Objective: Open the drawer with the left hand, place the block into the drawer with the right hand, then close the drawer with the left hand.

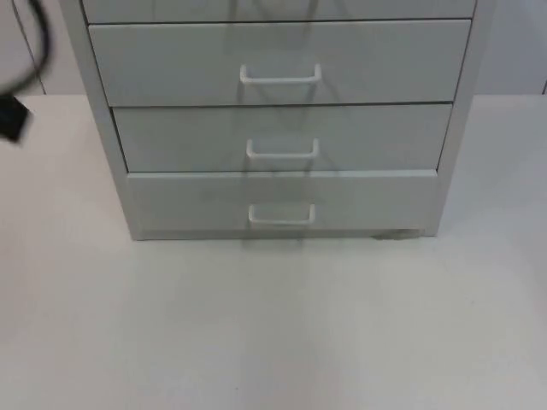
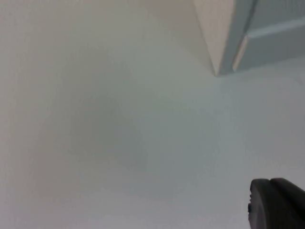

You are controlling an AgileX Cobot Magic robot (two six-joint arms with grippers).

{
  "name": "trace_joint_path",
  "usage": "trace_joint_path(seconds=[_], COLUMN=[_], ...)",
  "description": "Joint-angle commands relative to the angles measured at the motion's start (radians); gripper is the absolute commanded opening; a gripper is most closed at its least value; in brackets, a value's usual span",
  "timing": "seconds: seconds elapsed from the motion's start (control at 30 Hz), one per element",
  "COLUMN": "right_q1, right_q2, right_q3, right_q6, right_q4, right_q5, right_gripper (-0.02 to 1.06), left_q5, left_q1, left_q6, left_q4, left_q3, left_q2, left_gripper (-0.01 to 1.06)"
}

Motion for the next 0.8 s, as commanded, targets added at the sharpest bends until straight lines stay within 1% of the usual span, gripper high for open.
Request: trace_joint_path(seconds=[0.0,0.07,0.1,0.13,0.2,0.3,0.37,0.47,0.5,0.57,0.63,0.67,0.7,0.77], right_q1=[-0.006,-0.006,-0.006,-0.006,-0.006,-0.006,-0.006,-0.006,-0.006,-0.006,-0.006,-0.006,-0.006,-0.006], right_q2=[-0.001,-0.001,-0.001,-0.001,-0.001,-0.001,-0.001,-0.001,-0.001,-0.007,-0.036,-0.036,-0.068,-0.117], right_q3=[0.002,0.002,0.002,0.002,0.002,0.001,0.001,0.001,0.001,-0.001,-0.012,-0.012,-0.025,-0.027], right_q6=[0.001,0.001,0.001,0.001,0.001,0.001,0.001,0.001,0.001,-0.004,-0.064,-0.064,-0.152,-0.226], right_q4=[0.003,0.003,0.003,0.003,0.01,0.012,0.012,0.012,0.012,0.028,0.079,0.079,0.14,0.188], right_q5=[-0.001,-0.001,-0.001,-0.001,-0.001,-0.001,-0.001,-0.001,-0.001,0.001,0.003,0.003,0.005,-0.005], right_gripper=[0.76,0.76,0.76,0.76,0.76,0.76,0.76,0.76,0.76,0.76,0.76,0.76,0.76,0.76], left_q5=[-0.001,0.009,0.016,0.016,0.045,0.077,0.082,0.121,0.121,0.162,0.174,0.174,0.167,0.154], left_q1=[0.051,0.117,0.14,0.14,0.193,0.211,0.211,0.211,0.211,0.211,0.211,0.211,0.211,0.211], left_q6=[0.031,0.056,0.058,0.058,0.073,0.143,0.148,0.167,0.167,0.178,0.178,0.178,0.178,0.178], left_q4=[-0.058,-0.083,-0.088,-0.088,-0.103,-0.168,-0.177,-0.193,-0.193,-0.193,-0.195,-0.195,-0.195,-0.195], left_q3=[0.004,0.004,0.004,0.004,0.004,0.004,0.004,0.004,0.004,0.004,0.004,0.004,0.004,0.004], left_q2=[-0.054,-0.109,-0.135,-0.135,-0.189,-0.246,-0.266,-0.323,-0.323,-0.377,-0.461,-0.461,-0.503,-0.564], left_gripper=[0.0,0.0,0.0,0.0,0.0,0.0,0.0,0.0,0.0,0.0,0.0,0.0,0.0,0.0])
